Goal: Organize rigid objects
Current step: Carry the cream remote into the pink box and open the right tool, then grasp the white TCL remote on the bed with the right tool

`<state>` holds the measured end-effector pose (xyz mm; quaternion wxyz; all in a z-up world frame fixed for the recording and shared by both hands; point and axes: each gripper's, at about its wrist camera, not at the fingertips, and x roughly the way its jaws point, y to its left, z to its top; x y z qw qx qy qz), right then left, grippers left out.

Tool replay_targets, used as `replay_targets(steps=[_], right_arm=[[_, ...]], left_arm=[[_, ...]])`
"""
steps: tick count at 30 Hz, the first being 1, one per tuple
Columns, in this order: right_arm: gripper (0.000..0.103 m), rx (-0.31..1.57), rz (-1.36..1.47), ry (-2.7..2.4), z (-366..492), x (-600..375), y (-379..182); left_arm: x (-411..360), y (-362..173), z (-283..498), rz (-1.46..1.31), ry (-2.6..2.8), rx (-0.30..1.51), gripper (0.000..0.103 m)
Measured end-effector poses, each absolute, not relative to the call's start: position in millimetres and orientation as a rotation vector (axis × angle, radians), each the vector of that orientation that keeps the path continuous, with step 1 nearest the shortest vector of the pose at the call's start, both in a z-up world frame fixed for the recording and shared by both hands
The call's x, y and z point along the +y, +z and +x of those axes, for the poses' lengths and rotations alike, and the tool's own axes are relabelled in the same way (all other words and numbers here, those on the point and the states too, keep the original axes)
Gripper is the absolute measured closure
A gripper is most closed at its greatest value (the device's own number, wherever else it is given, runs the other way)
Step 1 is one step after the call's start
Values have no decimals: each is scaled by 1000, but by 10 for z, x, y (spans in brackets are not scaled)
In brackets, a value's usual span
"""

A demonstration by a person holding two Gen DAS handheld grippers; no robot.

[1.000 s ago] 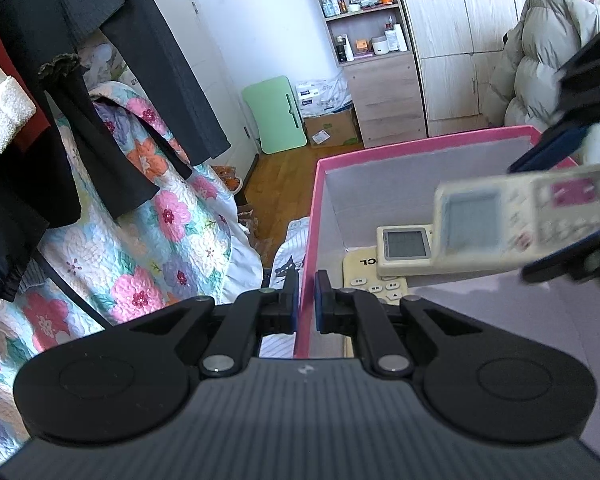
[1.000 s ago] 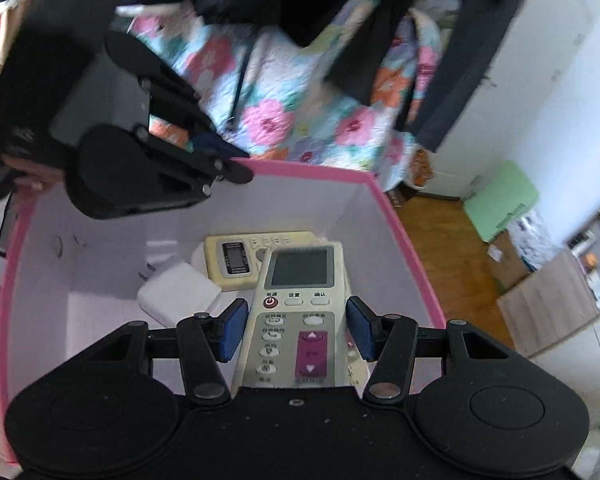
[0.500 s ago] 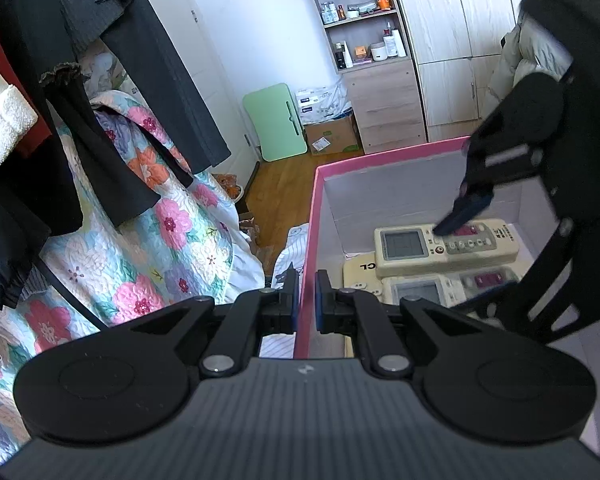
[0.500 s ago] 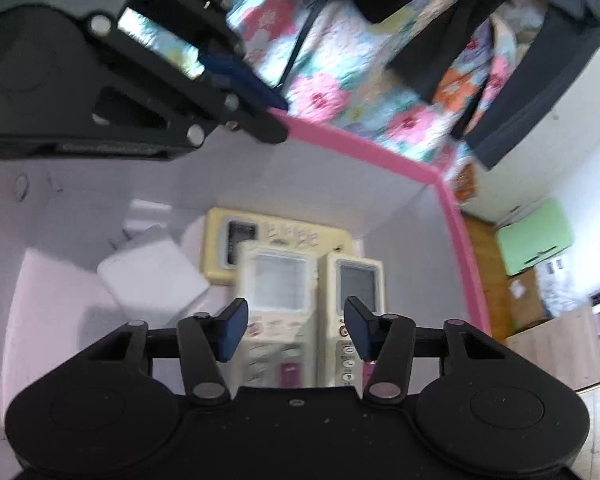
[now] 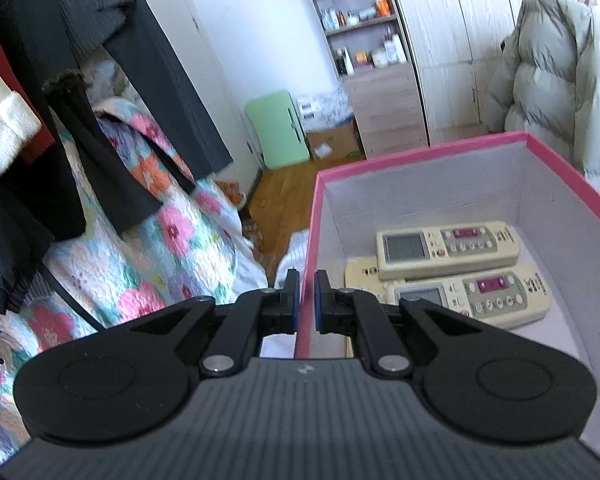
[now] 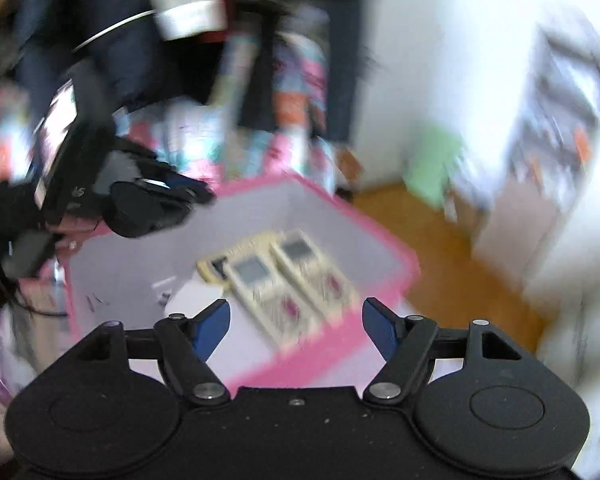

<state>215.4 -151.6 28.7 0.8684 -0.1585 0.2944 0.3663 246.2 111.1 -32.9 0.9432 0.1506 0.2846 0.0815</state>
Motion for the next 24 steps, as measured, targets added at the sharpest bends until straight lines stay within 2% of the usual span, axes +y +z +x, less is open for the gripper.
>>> replay_targets(steps=[4, 11, 24], right_arm=[[27, 727, -69, 577, 1939, -2062, -30], [27, 784, 50, 401, 1548, -2201, -511], [25, 734, -175, 238, 1733, -1675, -911]], left_arm=[[1070, -325, 2445, 330, 167, 567, 97], [1087, -329, 2482, 318, 176, 586, 99], [1105, -302, 2487, 282, 164, 583, 99]])
